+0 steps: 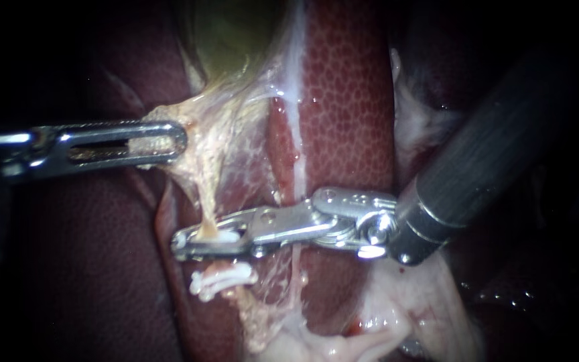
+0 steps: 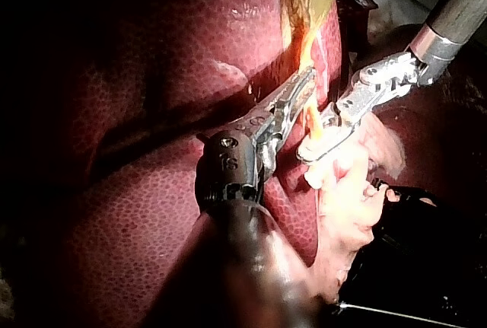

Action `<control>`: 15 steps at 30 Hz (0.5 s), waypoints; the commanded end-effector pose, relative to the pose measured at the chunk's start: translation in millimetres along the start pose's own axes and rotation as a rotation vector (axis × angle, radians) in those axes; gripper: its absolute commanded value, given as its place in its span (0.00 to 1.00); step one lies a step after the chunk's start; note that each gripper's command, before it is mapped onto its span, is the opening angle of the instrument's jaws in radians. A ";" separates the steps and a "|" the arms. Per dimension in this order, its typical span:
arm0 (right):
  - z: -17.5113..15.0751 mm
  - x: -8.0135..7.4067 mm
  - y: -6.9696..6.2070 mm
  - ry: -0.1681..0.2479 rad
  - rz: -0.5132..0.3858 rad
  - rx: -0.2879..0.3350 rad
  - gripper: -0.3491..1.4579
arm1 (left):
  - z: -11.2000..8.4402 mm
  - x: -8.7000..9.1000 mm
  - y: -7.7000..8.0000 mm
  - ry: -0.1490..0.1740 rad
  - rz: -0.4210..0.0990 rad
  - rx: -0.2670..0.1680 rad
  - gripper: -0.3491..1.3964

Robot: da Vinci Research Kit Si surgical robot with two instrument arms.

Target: Going back third clip left tube

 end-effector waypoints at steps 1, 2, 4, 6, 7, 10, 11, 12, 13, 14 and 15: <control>0.0 0.0 0.0 0.000 0.000 0.001 0.00 | 0.0 0.0 0.0 0.000 0.000 0.000 0.00; 0.0 0.0 0.0 0.000 0.000 0.001 0.00 | 0.0 0.0 0.0 0.000 0.000 0.000 0.00; 0.0 0.0 -0.1 0.000 0.006 0.001 0.00 | 0.0 0.0 0.0 0.000 0.000 0.000 0.00; 0.0 0.0 0.0 0.000 0.006 0.001 0.00 | 0.0 0.0 0.0 0.000 0.000 0.000 0.00; 0.0 0.0 0.0 0.000 0.012 0.002 0.00 | 0.0 0.0 0.0 0.000 0.000 0.000 0.00; 0.0 0.3 0.1 0.006 0.013 -0.023 0.19 | 0.0 0.0 0.0 0.000 0.000 -0.001 0.00; -0.1 0.4 0.2 0.019 0.019 -0.040 0.31 | 0.0 0.0 0.0 0.000 0.000 -0.001 0.00; -0.1 0.6 0.3 0.031 0.009 -0.057 0.41 | 0.0 0.0 0.0 0.000 0.000 -0.001 0.00; -0.2 0.9 0.5 0.044 0.000 -0.077 0.47 | 0.0 0.0 0.0 0.000 0.000 -0.001 0.00; -0.4 1.1 0.7 0.054 -0.004 -0.093 0.49 | 0.0 0.0 0.0 0.000 0.000 -0.001 0.00; -0.6 1.4 0.9 0.064 -0.006 -0.113 0.52 | 0.0 0.0 0.0 0.000 0.000 -0.001 0.00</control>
